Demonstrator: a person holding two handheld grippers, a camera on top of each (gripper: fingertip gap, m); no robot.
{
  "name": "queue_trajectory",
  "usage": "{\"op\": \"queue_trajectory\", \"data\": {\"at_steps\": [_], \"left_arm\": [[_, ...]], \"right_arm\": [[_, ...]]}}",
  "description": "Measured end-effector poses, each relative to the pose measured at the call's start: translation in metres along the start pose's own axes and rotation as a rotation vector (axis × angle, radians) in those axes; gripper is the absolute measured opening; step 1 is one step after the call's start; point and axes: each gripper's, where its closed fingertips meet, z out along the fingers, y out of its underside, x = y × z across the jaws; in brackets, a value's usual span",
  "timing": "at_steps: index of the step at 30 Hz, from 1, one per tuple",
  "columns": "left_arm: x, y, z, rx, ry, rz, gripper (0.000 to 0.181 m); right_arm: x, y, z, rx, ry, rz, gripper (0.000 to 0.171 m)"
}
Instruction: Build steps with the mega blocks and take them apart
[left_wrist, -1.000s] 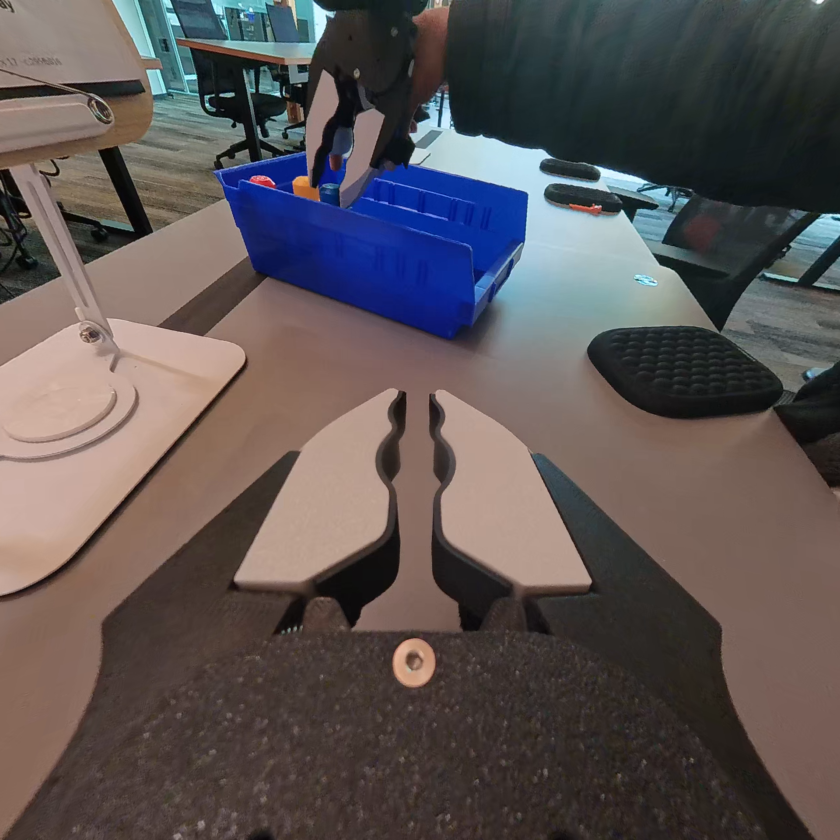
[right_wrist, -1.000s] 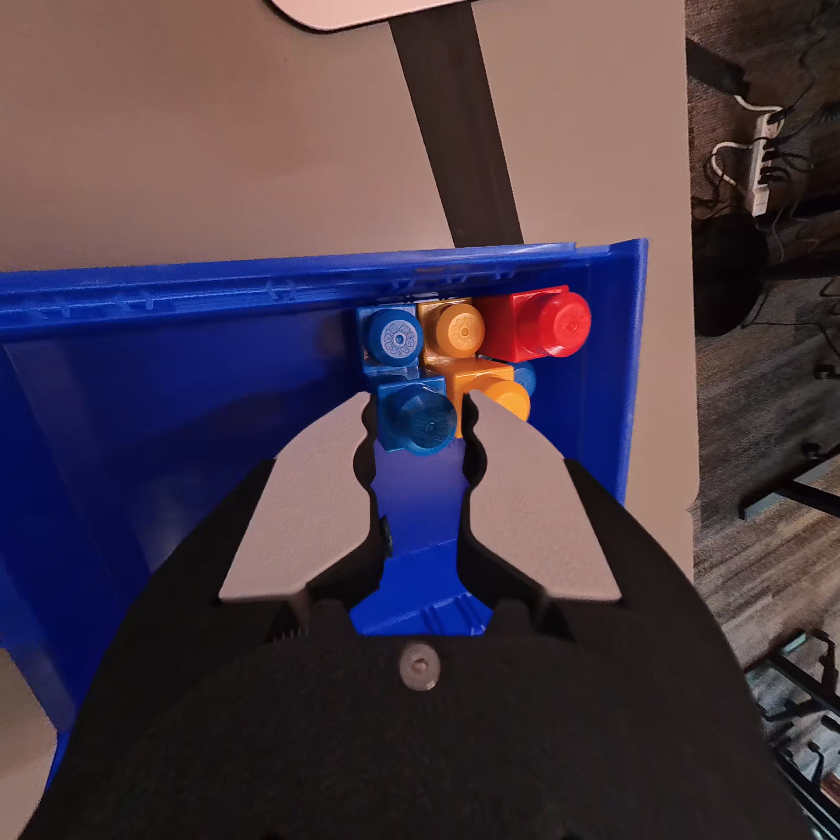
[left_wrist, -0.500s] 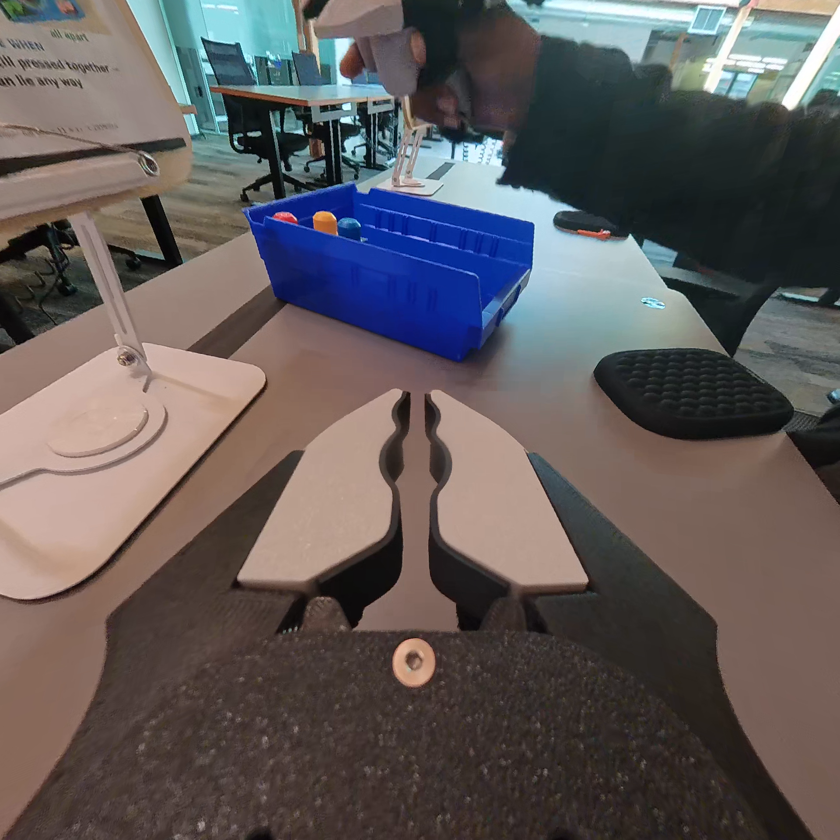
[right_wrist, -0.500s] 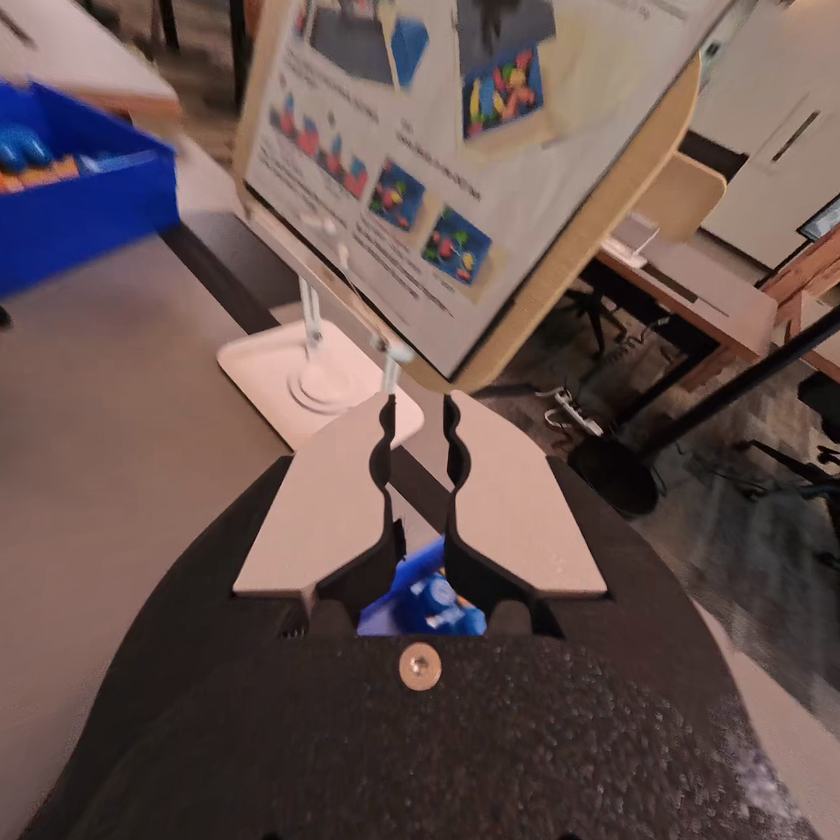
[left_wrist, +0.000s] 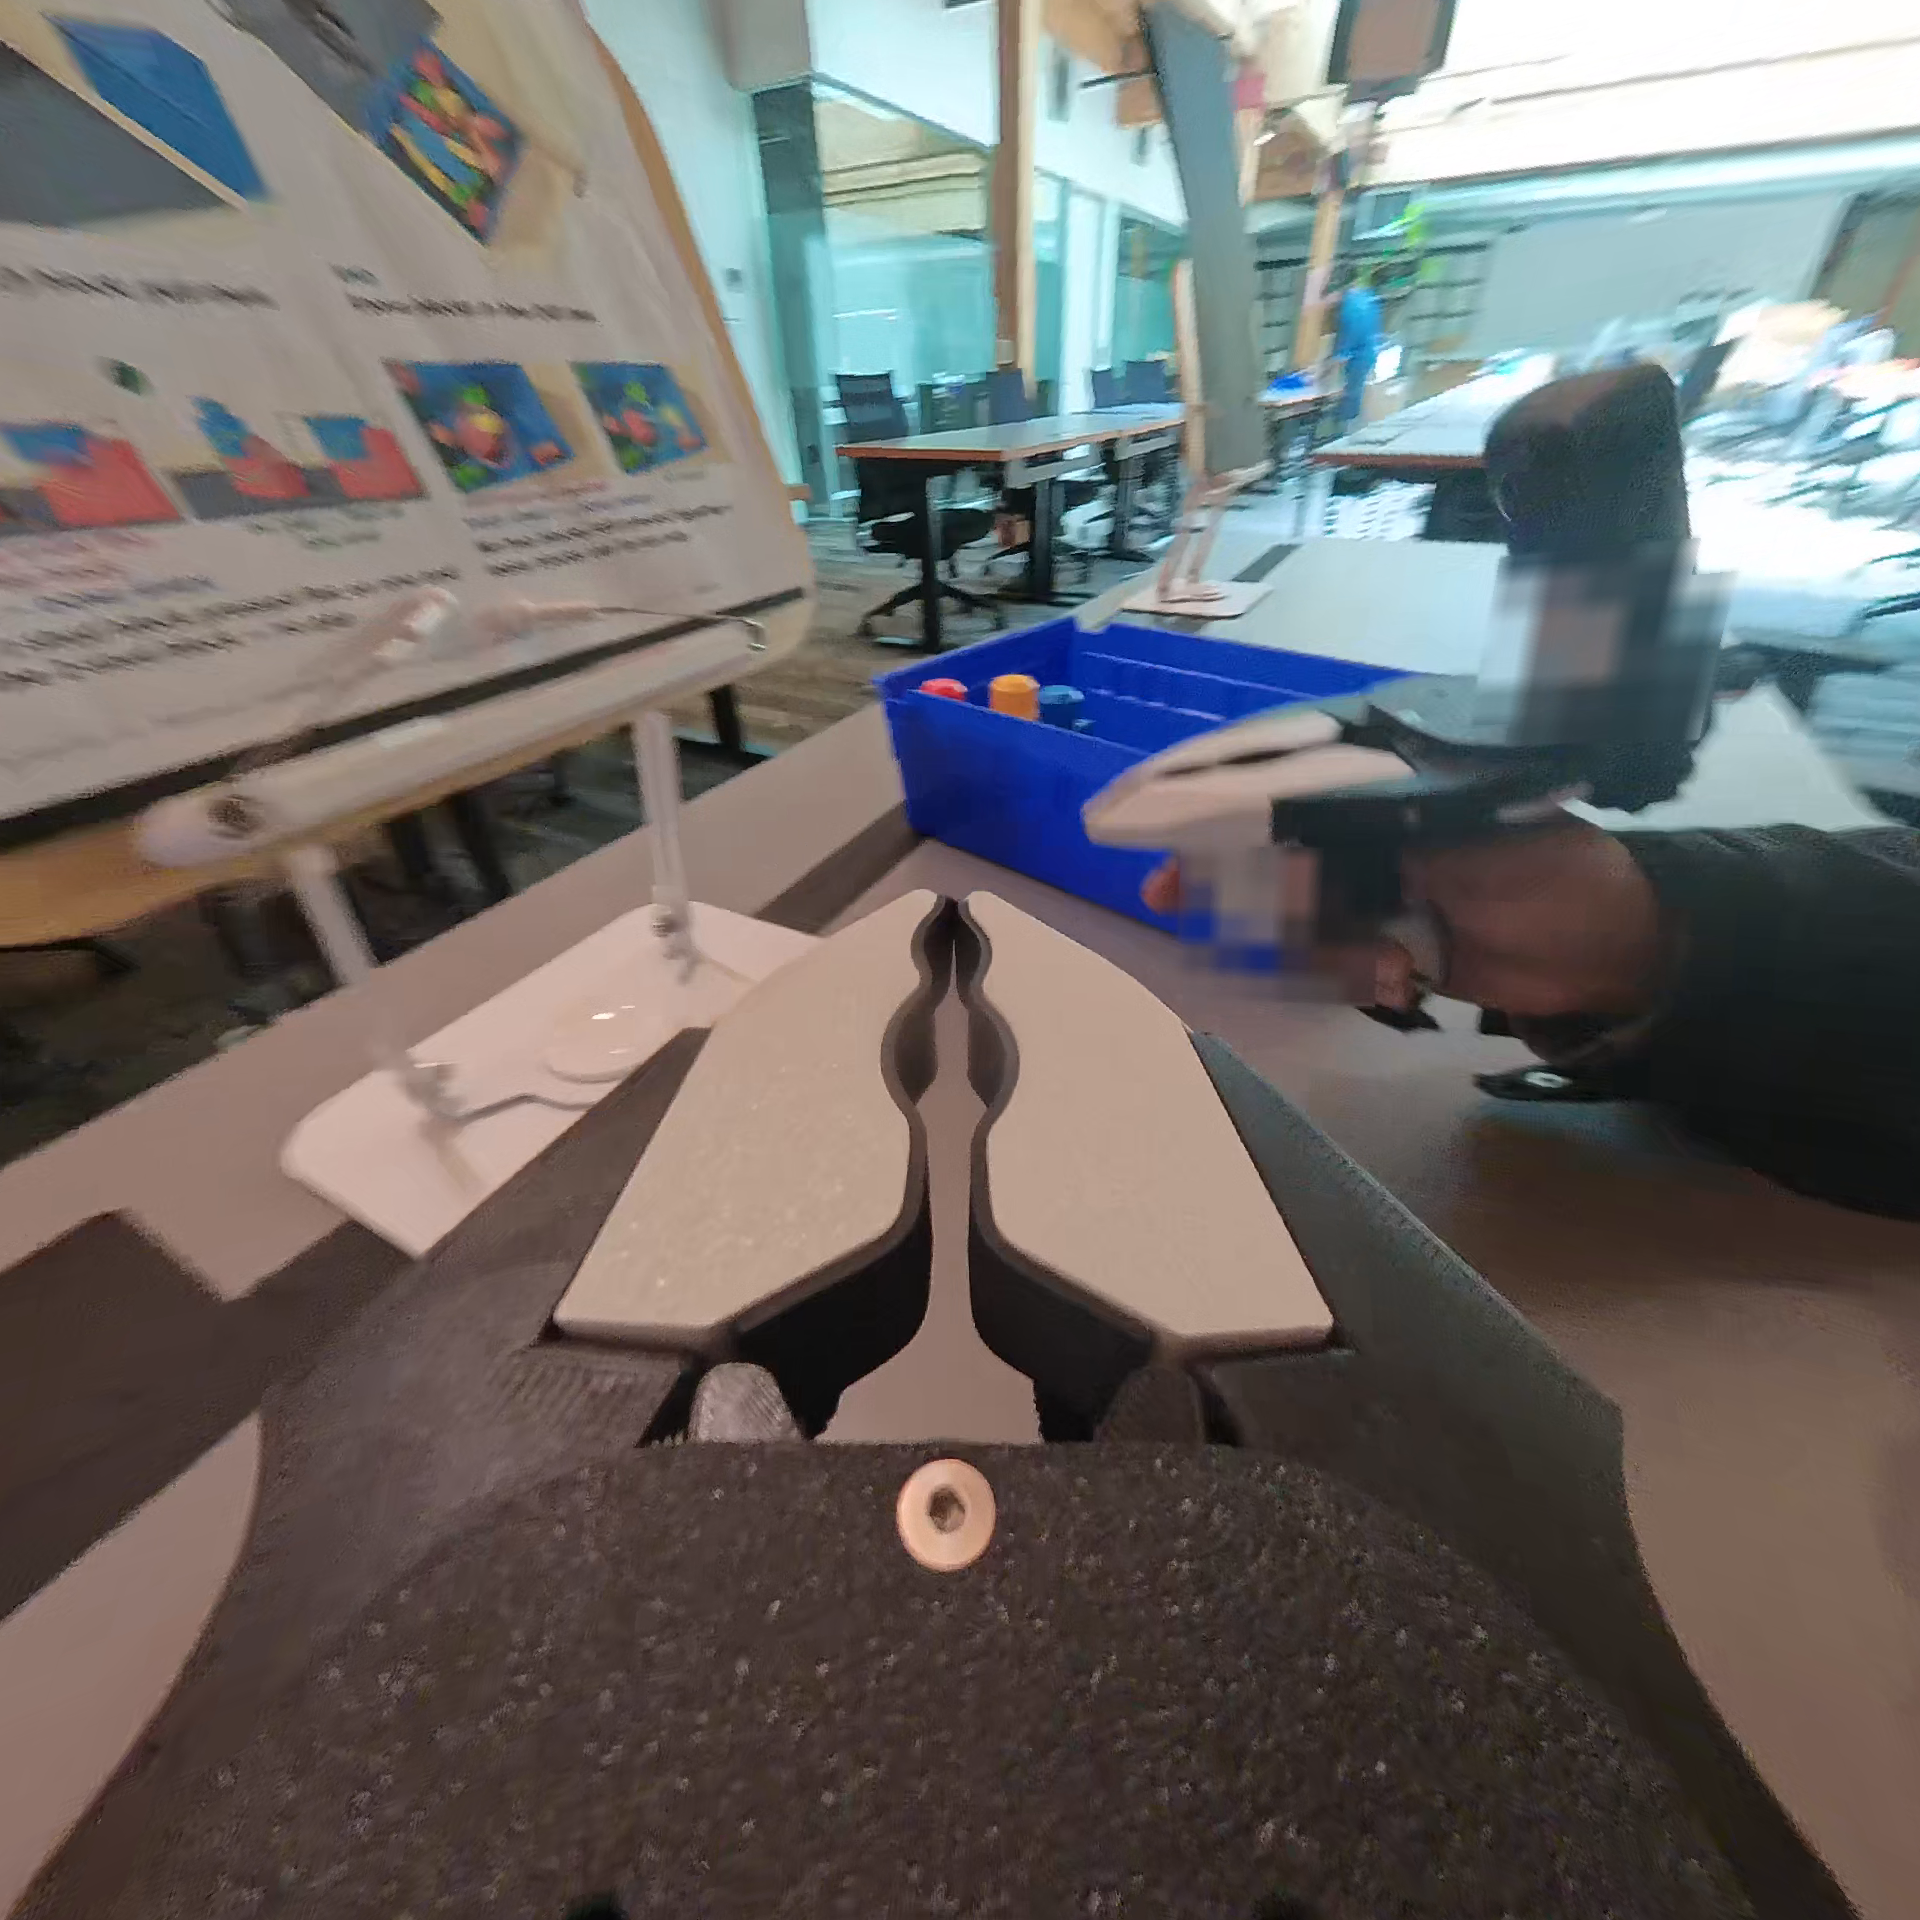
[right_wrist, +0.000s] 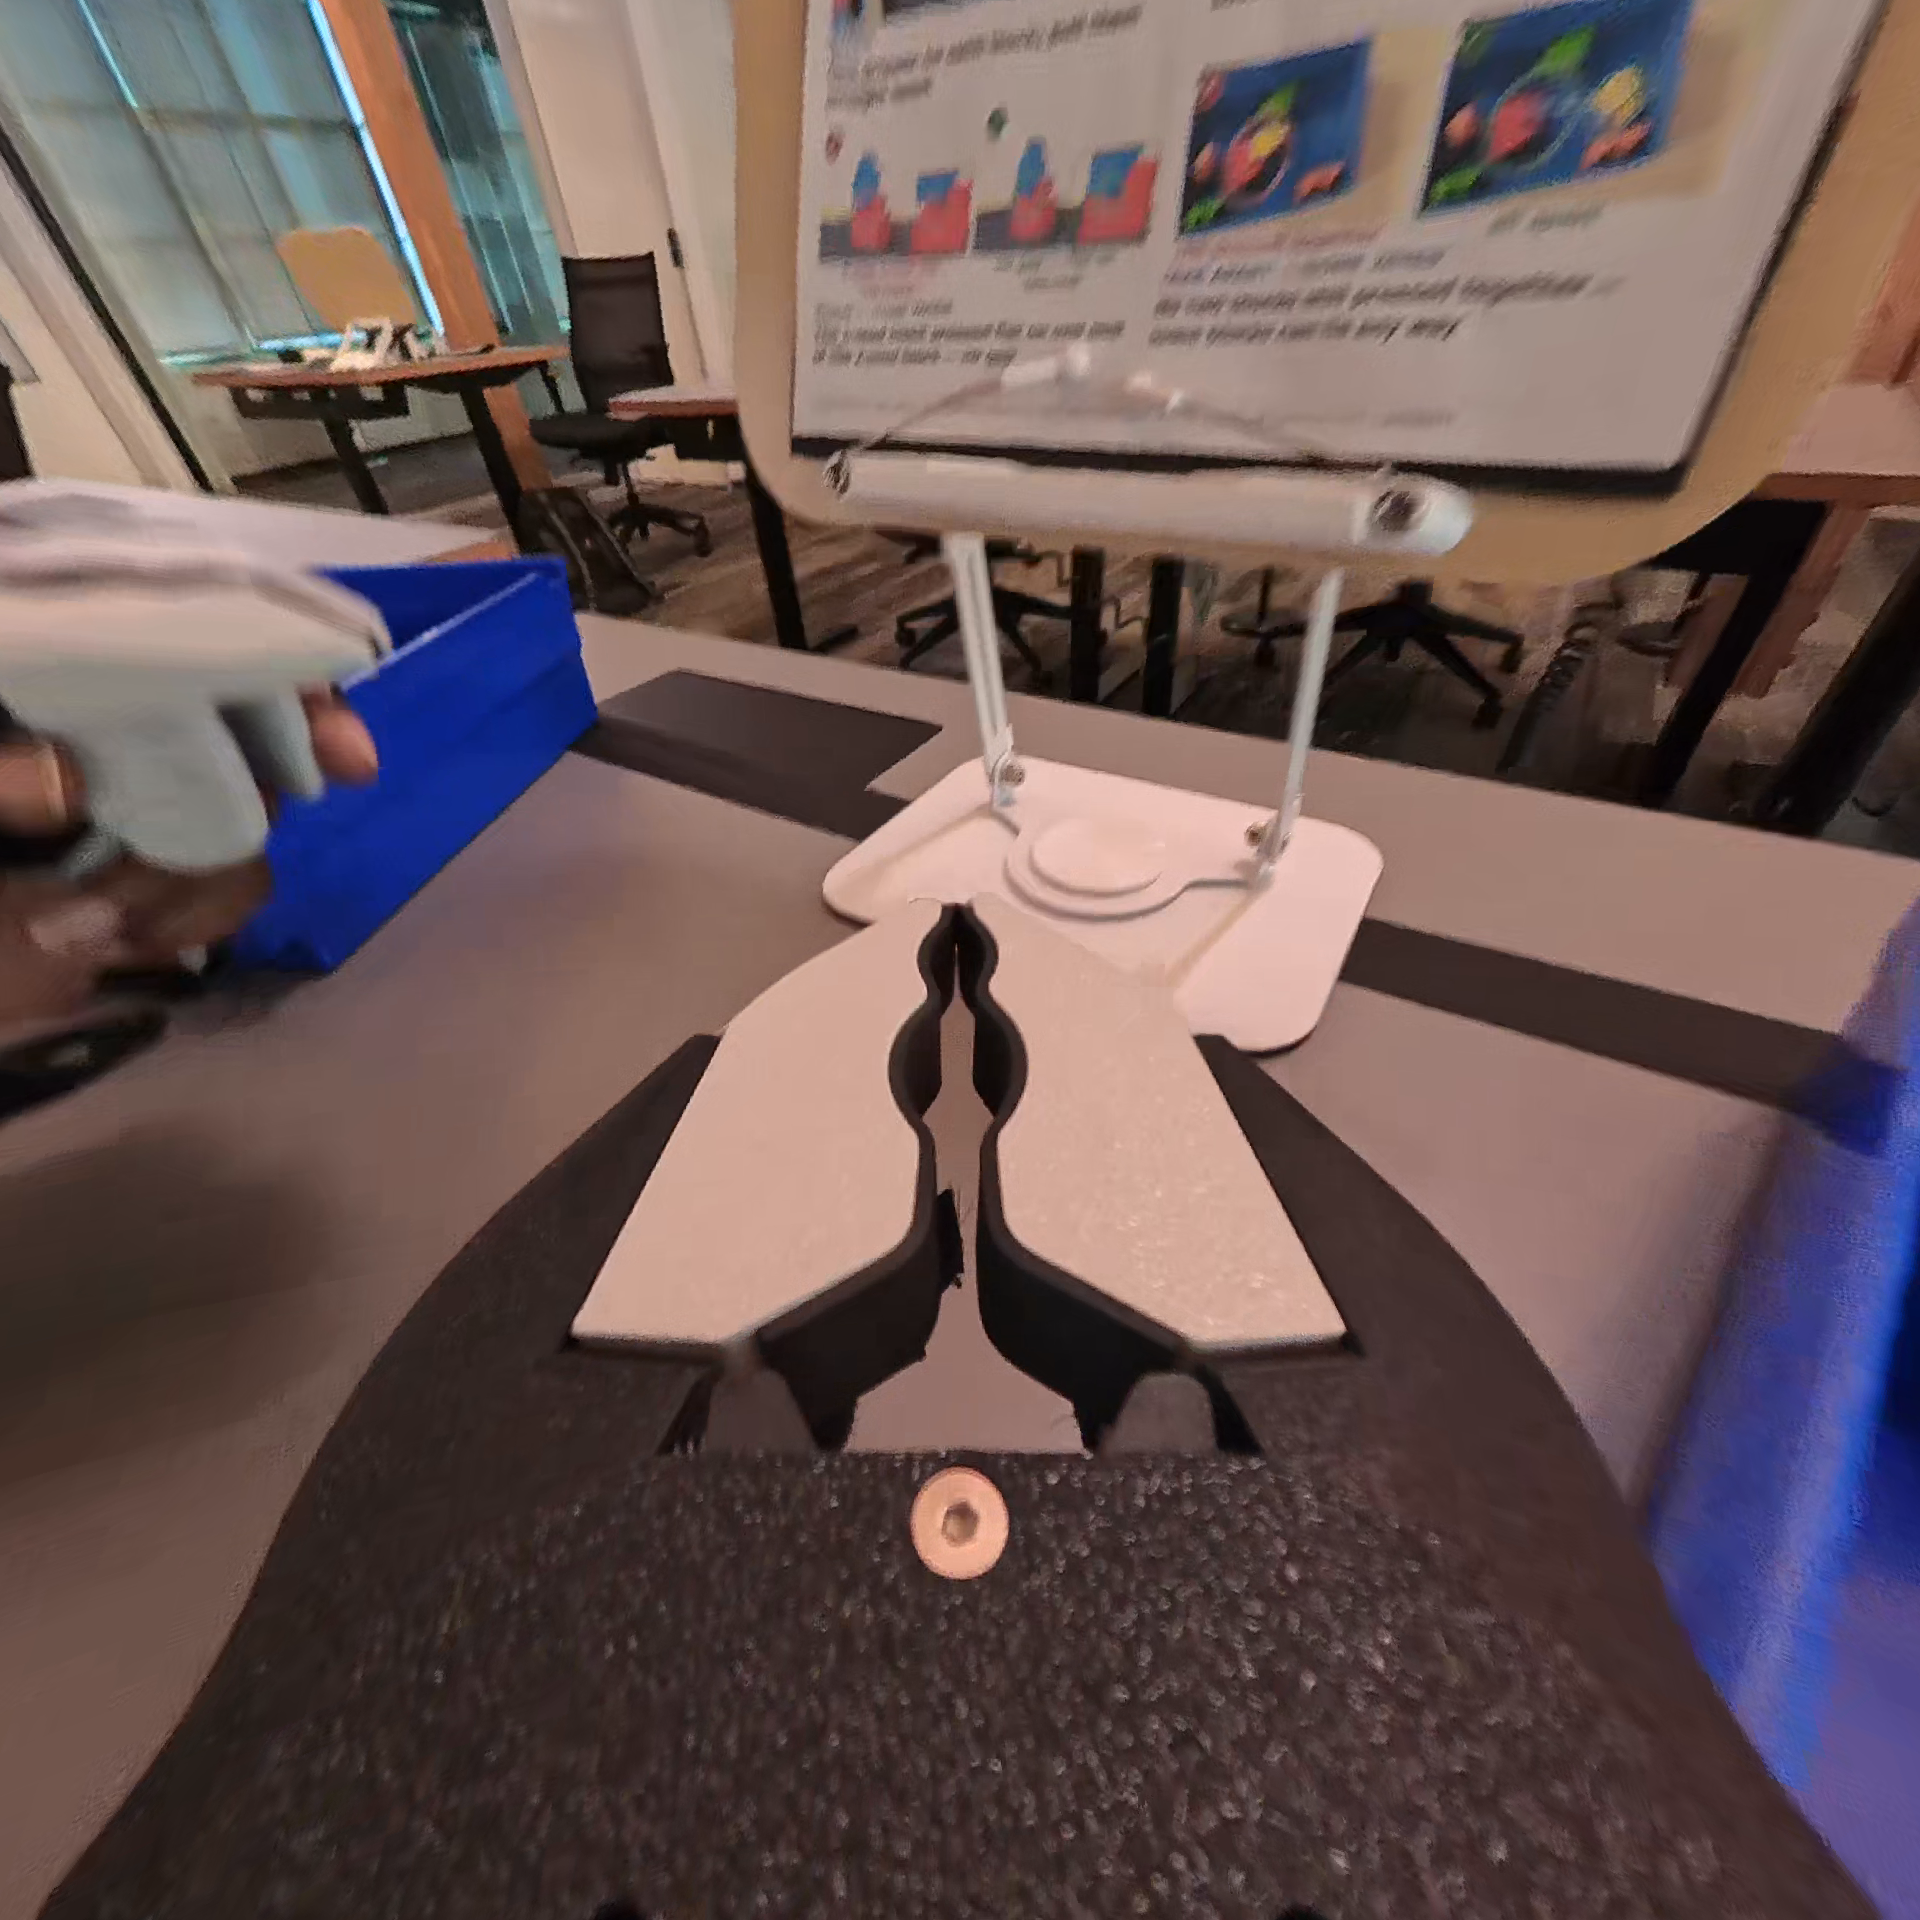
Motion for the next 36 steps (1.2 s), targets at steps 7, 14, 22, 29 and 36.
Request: {"op": "queue_trajectory", "data": {"at_steps": [7, 14, 22, 29, 36], "left_arm": [[-0.079, -0.063, -0.081, -0.003, -0.401, 0.083, 0.000], [-0.180, -0.047, -0.221, -0.109, -0.872, -0.051, 0.016], [-0.232, 0.020, -0.287, -0.382, -1.181, -0.114, 0.049], [-0.235, 0.083, -0.298, -0.744, -1.192, -0.163, 0.058], [-0.229, 0.132, -0.301, -1.021, -1.148, -0.194, 0.052]], "right_arm": [[-0.013, 0.031, 0.006, -0.077, -0.077, 0.000, 0.000], [-0.025, 0.036, 0.007, -0.084, -0.131, -0.029, 0.000], [-0.038, 0.043, 0.008, -0.116, -0.199, -0.033, 0.000], [-0.044, 0.047, 0.008, -0.142, -0.239, -0.041, 0.000], [-0.048, 0.050, 0.008, -0.160, -0.266, -0.045, 0.000]]}}
